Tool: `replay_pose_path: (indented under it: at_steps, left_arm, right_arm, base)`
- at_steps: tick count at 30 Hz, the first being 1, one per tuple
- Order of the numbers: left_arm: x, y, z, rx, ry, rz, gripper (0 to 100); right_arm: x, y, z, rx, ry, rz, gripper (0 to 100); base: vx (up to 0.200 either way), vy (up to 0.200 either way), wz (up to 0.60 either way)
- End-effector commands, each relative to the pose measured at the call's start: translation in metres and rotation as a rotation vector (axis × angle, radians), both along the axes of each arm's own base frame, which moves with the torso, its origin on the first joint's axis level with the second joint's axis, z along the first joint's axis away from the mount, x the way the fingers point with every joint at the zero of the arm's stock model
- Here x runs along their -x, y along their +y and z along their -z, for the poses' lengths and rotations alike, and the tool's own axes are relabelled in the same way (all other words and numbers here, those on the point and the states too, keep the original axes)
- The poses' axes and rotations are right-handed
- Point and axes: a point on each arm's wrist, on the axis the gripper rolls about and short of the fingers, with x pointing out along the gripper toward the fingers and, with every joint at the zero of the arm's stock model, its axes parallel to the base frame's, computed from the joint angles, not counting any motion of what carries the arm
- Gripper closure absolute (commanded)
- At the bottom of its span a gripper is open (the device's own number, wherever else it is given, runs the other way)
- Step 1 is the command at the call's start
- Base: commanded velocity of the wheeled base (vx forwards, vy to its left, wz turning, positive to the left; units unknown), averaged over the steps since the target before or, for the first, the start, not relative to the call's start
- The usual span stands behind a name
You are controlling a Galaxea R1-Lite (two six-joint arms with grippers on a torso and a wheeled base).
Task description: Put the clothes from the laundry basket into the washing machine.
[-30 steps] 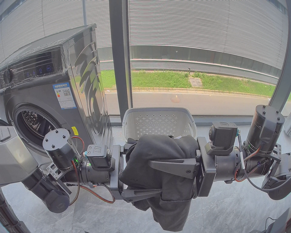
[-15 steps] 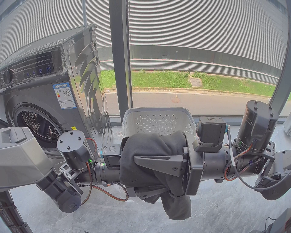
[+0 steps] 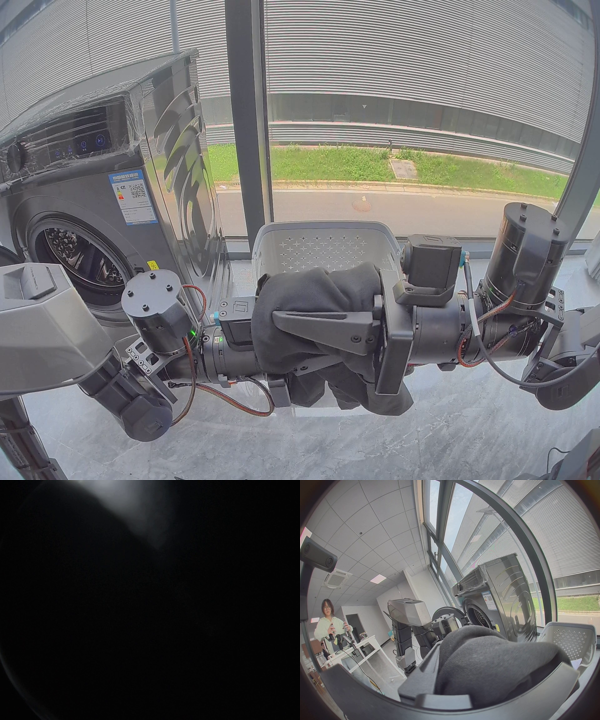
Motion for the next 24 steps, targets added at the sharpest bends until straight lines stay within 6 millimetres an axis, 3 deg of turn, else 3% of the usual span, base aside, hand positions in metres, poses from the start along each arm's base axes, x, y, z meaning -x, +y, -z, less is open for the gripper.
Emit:
replay_pose_path:
  at_steps: [1, 7, 8, 12, 16, 17, 20, 24]
  left_arm:
    - [0.001, 0.001, -0.004, 0.010, -0.011, -0.007, 100]
    - [0.001, 0.005, -0.008, 0.015, -0.019, -0.016, 100]
    - [0.001, 0.005, -0.008, 0.015, -0.019, -0.018, 100]
    - [-0.001, 0.008, -0.008, 0.015, -0.017, -0.028, 100]
    - [-0.006, 0.017, -0.011, 0.021, -0.019, -0.065, 100]
    - [-0.010, 0.026, -0.013, 0.026, -0.015, -0.097, 100]
    - [-0.017, 0.043, -0.018, 0.034, -0.024, -0.152, 100]
    - [-0.021, 0.066, -0.017, 0.026, -0.014, -0.226, 100]
  right_arm:
    - [-0.001, 0.000, 0.001, 0.002, 0.001, 0.002, 100]
    - [-0.007, -0.008, 0.003, 0.008, 0.003, 0.046, 100]
    - [-0.009, -0.010, 0.002, 0.007, -0.002, 0.053, 0]
    - [-0.012, -0.015, 0.001, 0.005, -0.001, 0.074, 0]
    - [-0.002, -0.034, 0.018, 0.054, 0.044, 0.103, 0]
    - [0.009, -0.055, 0.034, 0.101, 0.090, 0.133, 0]
    - [0.022, -0.083, 0.051, 0.146, 0.142, 0.180, 0]
    - [0.030, -0.107, 0.054, 0.145, 0.152, 0.249, 0]
  base:
    - [0.000, 0.000, 0.00]
    - [0.000, 0.000, 0.00]
    - [0.000, 0.000, 0.00]
    - [0.000, 0.000, 0.00]
    - [0.000, 0.000, 0.00]
    - [0.000, 0.000, 0.00]
    - [0.000, 0.000, 0.00]
    - [0.000, 0.000, 0.00]
